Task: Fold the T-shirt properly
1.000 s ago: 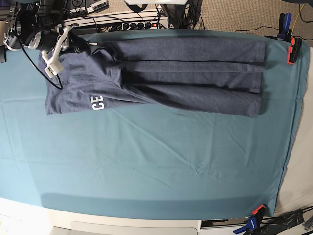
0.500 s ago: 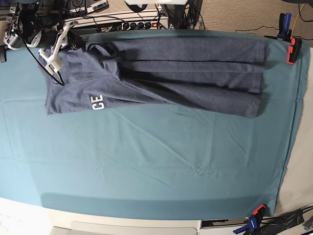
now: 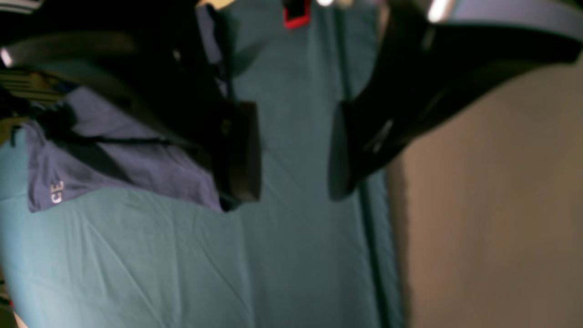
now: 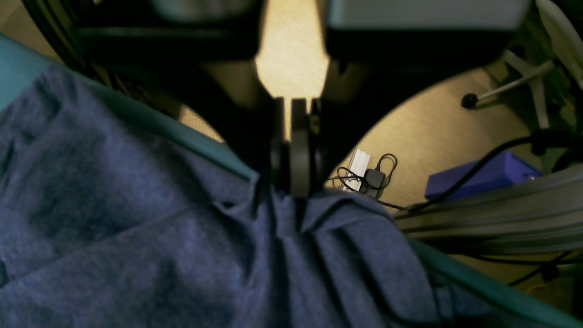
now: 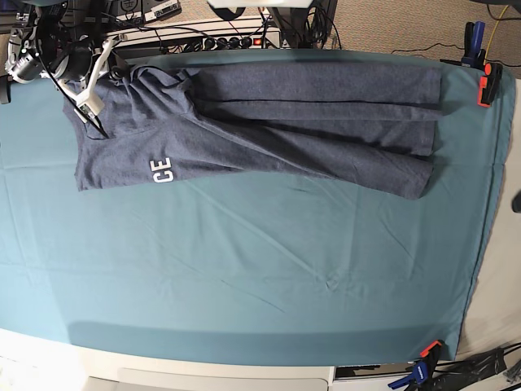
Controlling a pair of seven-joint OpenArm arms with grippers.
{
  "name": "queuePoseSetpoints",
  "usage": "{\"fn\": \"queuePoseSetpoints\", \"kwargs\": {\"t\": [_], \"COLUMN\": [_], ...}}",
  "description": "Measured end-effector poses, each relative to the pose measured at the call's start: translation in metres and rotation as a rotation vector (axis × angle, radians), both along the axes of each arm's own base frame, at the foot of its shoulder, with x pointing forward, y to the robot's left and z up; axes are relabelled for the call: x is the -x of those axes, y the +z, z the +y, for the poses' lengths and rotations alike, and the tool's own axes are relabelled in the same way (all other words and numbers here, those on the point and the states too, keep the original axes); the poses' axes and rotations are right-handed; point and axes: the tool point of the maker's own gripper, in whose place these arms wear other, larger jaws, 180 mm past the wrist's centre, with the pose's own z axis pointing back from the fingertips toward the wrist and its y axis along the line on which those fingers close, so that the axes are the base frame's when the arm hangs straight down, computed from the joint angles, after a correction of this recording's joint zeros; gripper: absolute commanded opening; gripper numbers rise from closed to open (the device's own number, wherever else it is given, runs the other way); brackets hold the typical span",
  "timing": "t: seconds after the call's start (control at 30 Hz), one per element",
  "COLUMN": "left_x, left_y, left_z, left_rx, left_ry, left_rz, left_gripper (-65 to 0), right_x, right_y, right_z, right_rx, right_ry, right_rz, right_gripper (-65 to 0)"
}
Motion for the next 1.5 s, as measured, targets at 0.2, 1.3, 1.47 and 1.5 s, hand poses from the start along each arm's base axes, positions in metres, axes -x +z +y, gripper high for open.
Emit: {"fn": "queuePoseSetpoints", "kwargs": {"t": [0.2, 1.3, 1.47, 1.5], "left_x": [-0.003, -0.021, -0.027, -0.030], "left_y": [-0.019, -0.087, -0.095, -0.094], "left_z": [-0.025, -0.156, -0.163, -0.166], "left_rx": [0.069, 0.192, 0.145, 0.151], "left_ry": [-0.014, -0.206, -0.216, -0.217], "left_rz": [0.002, 0.111, 0.148, 0.139], "left_gripper": [-37.8, -38.0, -38.0, -38.0], "right_x": [0.000, 0.000, 0.000, 0.000], "right_y": [0.000, 0.000, 0.000, 0.000], "right_z": [0.000, 0.000, 0.000, 0.000], "right_rx": [-0.001, -0.001, -0.001, -0.001], "right_ry": [0.000, 0.000, 0.000, 0.000], "right_rz": [0.000, 0.000, 0.000, 0.000], "right_gripper": [-65.0, -65.0, -65.0, -65.0]}}
